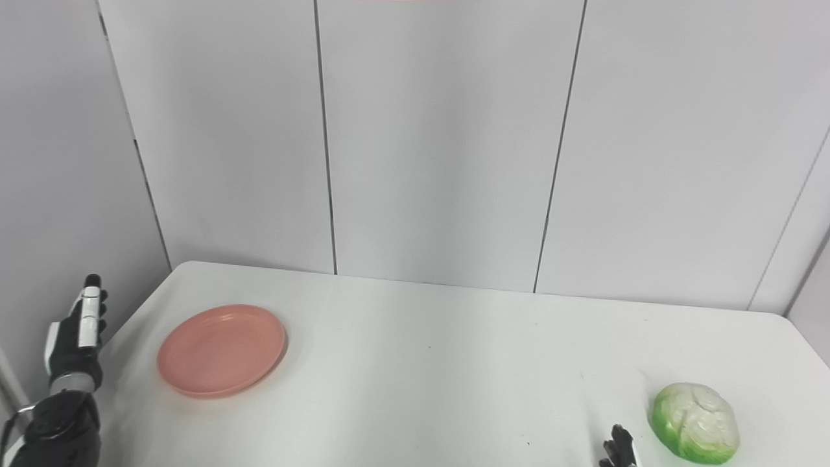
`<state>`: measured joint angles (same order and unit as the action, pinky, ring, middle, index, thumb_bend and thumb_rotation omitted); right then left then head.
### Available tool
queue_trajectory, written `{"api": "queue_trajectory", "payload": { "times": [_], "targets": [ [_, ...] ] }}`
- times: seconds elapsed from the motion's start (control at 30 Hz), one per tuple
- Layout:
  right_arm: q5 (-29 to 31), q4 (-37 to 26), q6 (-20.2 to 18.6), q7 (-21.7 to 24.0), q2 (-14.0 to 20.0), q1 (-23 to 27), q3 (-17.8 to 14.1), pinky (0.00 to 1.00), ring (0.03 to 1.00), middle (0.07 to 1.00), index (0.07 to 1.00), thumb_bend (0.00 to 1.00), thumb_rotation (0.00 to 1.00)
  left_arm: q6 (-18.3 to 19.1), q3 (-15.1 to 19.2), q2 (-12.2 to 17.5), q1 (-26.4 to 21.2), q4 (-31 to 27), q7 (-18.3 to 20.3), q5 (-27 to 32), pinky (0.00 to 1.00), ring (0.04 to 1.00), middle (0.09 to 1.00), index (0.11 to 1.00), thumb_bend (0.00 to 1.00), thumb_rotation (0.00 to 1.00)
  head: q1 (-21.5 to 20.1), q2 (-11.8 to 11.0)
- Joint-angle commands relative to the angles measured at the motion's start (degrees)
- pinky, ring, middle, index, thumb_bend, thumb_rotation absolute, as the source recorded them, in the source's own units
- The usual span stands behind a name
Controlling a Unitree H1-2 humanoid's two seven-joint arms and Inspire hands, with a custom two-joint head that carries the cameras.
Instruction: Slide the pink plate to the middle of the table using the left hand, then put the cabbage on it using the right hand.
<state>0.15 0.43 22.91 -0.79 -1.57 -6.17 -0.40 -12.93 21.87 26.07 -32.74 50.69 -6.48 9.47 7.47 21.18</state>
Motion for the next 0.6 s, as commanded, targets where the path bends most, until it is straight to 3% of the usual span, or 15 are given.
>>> {"api": "queue_trajectory", "payload": {
  "times": [0.0,0.2,0.33,0.43,0.57],
  "targets": [
    [-0.3,0.8,0.2,0.4,-0.7,-1.8,1.2,0.94,0.948,0.957,0.934,0.65,1.00,-2.1,-0.9,1.7,-3.1,-0.3,0.7,-0.3,0.99,0.948,0.920,0.901,0.78,0.97,0.0,0.0],
    [-0.3,0.3,-0.1,0.6,-0.8,-2.1,1.3,0.94,0.947,0.958,0.935,0.65,1.00,-1.8,-2.6,-0.6,-3.3,0.9,2.4,1.1,0.93,0.918,0.896,0.874,0.74,0.94,-0.4,0.3],
    [-0.6,-0.3,-0.5,0.4,-1.0,-2.5,1.4,0.94,0.950,0.963,0.938,0.66,1.00,-1.9,-3.3,-2.3,-4.0,3.1,4.0,2.1,0.98,0.925,0.900,0.893,0.71,0.92,-0.7,0.7],
    [-1.0,-0.6,-0.8,0.2,-1.2,-2.6,1.5,0.94,0.949,0.964,0.936,0.67,1.00,-1.3,-4.5,-3.6,-4.2,3.2,3.5,1.5,0.89,0.909,0.892,0.890,0.72,0.92,-0.9,0.9],
    [-1.3,-0.8,-1.2,0.0,-1.6,-2.6,1.7,0.93,0.941,0.957,0.934,0.69,1.00,-0.7,-5.1,-5.4,-4.2,2.7,4.5,2.7,0.88,0.901,0.882,0.872,0.75,0.91,-1.3,0.9]
  ]
}}
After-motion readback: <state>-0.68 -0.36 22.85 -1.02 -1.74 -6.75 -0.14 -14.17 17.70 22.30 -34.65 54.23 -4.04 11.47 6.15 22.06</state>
